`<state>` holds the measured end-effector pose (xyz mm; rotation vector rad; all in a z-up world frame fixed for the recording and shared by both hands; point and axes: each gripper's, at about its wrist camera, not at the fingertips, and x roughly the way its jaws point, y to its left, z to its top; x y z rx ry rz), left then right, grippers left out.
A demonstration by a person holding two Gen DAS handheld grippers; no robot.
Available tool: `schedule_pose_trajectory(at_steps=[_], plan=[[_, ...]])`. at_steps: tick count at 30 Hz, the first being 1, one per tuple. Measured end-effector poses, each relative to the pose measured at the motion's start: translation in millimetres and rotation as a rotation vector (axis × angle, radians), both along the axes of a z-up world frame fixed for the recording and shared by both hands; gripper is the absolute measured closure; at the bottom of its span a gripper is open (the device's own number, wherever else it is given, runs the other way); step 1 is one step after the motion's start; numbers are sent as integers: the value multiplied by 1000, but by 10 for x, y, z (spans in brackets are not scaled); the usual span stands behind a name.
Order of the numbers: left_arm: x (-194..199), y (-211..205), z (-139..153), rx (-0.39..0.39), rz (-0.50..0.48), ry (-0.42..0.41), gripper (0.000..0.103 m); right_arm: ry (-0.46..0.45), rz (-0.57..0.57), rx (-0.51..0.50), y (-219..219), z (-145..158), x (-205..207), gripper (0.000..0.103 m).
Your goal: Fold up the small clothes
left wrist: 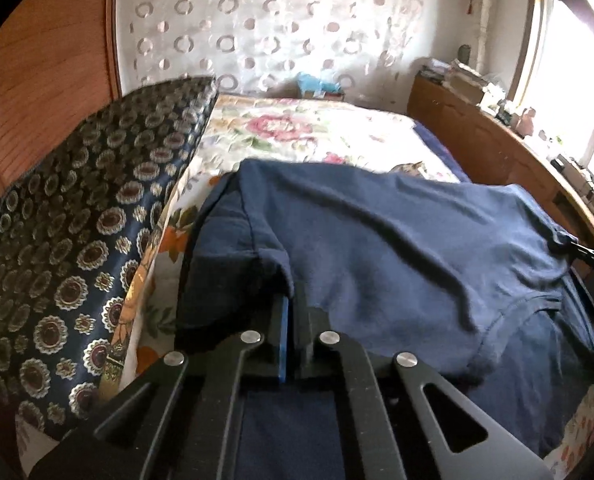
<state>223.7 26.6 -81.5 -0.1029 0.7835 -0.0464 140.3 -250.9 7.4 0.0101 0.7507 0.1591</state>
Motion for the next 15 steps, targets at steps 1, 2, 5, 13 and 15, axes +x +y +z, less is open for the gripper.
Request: schedule_pose_trajectory(at_steps=[1,2,5,13,15], plan=[[-27,-5,50,-8,-6,-17,101,-18,-4,4,-10,44,-37,100],[-61,-10,100,-13,-8,-35,101,-31,-4,10,-20,87,-61,100],[-167,-4,261,-24,-14,-83,101,-78,-4,21,-54,206,-182,101],[-492,17,583,-34,-43,-173,102,-168,9,28,-90,370,-591,101],[-554,23,629,-35,-48,-182,102,-179,12,34,-99,361,-687,101]])
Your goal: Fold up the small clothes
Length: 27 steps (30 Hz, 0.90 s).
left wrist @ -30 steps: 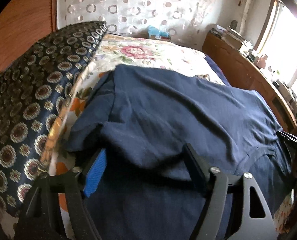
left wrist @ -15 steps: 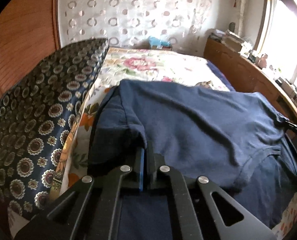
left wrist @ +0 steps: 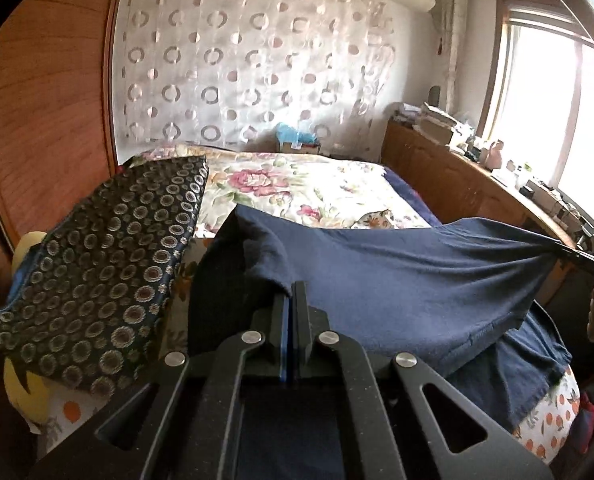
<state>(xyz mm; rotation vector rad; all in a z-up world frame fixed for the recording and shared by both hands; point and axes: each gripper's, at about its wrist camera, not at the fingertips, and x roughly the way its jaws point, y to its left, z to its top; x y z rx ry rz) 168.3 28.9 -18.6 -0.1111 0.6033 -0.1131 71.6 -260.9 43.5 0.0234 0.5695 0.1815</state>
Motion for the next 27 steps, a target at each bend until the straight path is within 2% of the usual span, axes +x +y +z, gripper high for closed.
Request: schedule_pose_trajectory(at_steps=[13,18,27], plan=[[-437,61,-52,16,-26,7,102,24,3,-16,-41,-91,-559,101],[-579,87,-165,24,-23,38,102,65,5,-17,-46,-212,-694,101],[-625,125,-483,50,7,133,101,156,-15,-13,-51,-332,-659,101]])
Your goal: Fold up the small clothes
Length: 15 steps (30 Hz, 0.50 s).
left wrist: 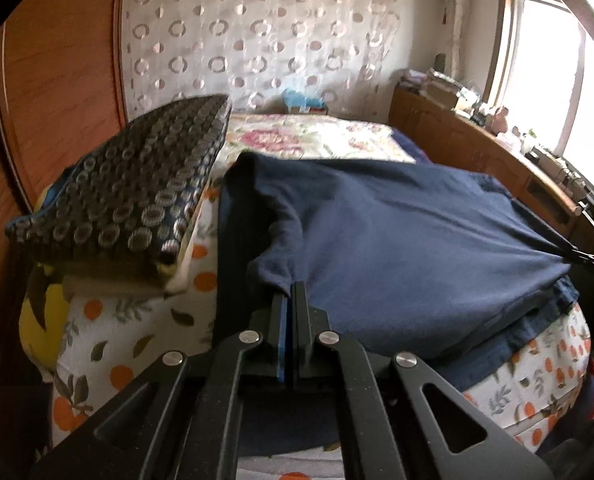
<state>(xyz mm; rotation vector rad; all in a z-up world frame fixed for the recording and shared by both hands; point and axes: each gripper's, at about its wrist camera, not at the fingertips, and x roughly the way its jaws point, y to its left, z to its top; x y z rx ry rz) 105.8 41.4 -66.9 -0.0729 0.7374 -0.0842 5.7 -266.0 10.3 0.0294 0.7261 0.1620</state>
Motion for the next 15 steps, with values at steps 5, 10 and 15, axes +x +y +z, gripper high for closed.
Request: schedule_pose_trajectory(at_steps=[5,10,15], plan=[[-26,52,-58,-6,-3,29,88,38,-10,-52,66,14,82,87],[-142,112,0,-2,2,11,55,15,-38,-96,74,152,58,49],[-85,188,-11,17,33,6,51,-13,-38,-106,120,247,118,49]])
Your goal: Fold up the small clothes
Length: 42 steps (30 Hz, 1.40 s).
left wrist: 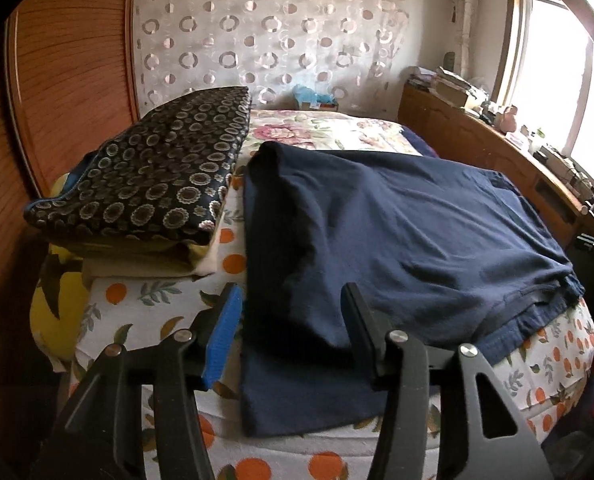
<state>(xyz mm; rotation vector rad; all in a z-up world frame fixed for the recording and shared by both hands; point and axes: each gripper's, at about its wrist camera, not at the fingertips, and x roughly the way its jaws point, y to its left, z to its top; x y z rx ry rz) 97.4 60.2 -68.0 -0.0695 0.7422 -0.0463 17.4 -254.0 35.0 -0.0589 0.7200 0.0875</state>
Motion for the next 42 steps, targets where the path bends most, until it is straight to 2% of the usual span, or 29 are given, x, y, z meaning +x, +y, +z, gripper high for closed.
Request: schedule_pose_trajectory(at_steps=[4,10,20,21,24,25,27,30,36,38,42], plan=[[138,4,-33,3,0,6,51,-10,35,18,178,7,121,49],[315,-54,-100,21,-15,26,51,31,127,19,485,-187,367,49],[447,-113,-248,73,-47,77,51,101,198,1,601,-391,713,49],[455,-105,-263,77,-46,86,52,95,201,-10,610,-394,720,49],[463,-98,-304,58,-59,119,81,95,206,-17,612,-373,793,48],[442,-99,-296,41,-63,118,87,95,210,-19,618,-370,802,47],[366,-115,-235,47,-49,96,88,94,214,-28,656,-385,798,45],[263,-87,-150,51,-10,77,88,93,214,-31,680,-404,787,44],[270,-8,-228,63,6,118,85,93,217,-31,668,-412,755,43],[281,-26,-257,73,11,124,81,93,216,-31,670,-412,755,43],[316,-32,-299,105,34,135,59,92,216,-31,664,-417,757,42]])
